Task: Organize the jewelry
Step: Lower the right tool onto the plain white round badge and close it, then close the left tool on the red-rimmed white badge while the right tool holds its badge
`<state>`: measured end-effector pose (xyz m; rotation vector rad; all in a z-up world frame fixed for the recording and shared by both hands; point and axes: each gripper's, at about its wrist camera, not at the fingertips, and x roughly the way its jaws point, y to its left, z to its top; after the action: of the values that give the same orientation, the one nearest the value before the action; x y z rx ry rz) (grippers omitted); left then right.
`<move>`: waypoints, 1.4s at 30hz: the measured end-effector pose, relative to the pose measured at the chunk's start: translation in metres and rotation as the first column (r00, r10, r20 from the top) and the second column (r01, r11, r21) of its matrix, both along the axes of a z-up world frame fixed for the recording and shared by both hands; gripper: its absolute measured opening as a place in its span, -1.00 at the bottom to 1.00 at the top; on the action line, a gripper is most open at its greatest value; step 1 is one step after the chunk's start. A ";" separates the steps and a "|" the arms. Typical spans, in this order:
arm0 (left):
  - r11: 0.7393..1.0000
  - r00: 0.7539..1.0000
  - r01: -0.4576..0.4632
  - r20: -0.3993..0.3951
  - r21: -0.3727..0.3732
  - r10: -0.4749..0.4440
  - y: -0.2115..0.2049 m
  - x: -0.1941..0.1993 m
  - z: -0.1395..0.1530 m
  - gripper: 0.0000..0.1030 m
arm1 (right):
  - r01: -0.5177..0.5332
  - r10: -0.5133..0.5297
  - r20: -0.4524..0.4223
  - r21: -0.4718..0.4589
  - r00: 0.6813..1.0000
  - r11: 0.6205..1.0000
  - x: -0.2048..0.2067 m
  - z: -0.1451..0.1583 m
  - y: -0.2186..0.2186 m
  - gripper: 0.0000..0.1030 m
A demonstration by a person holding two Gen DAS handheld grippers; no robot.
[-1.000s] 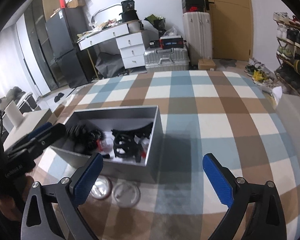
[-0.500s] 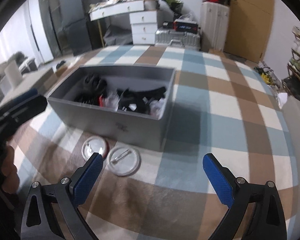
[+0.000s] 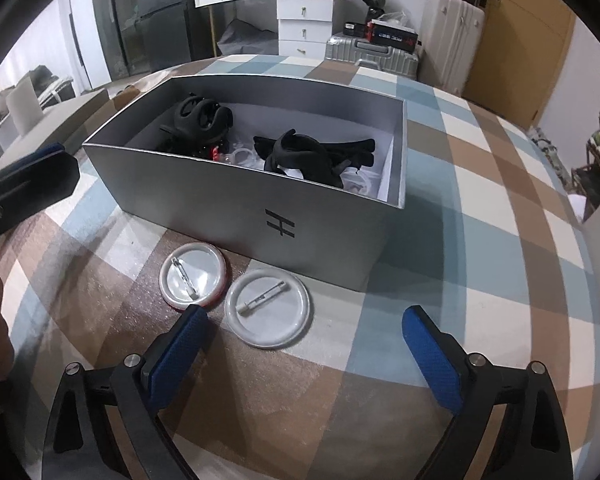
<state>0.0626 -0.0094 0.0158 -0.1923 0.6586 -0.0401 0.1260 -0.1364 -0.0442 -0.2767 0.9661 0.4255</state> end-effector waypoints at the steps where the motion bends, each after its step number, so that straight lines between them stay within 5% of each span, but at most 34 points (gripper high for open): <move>1: 1.000 1.000 -0.004 -0.001 -0.006 0.004 0.001 0.000 0.000 0.97 | -0.003 0.003 -0.002 0.007 1.000 1.000 0.000 0.000 0.000 0.88; 10: 1.000 1.000 -0.017 -0.004 -0.015 0.017 0.005 -0.001 -0.002 0.97 | -0.056 0.055 0.023 0.024 0.998 0.998 -0.005 0.003 0.005 0.48; 23: 1.000 1.000 -0.021 -0.003 -0.011 0.021 0.006 -0.001 -0.002 0.97 | -0.046 0.045 0.037 0.025 0.998 0.999 -0.002 0.005 0.003 0.19; 27: 1.000 1.000 -0.020 -0.009 -0.011 0.020 0.006 0.000 -0.003 0.97 | -0.076 0.075 0.039 0.023 0.996 0.997 -0.007 0.007 0.008 -0.19; 42: 1.000 1.000 0.018 -0.007 -0.003 -0.018 -0.002 -0.002 -0.002 0.97 | -0.081 0.065 0.135 0.117 0.989 0.990 -0.039 0.023 -0.007 -0.20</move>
<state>0.0606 -0.0111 0.0137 -0.1897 0.6676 -0.0576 0.0871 -0.1431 -0.0215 -0.2268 0.8000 0.5253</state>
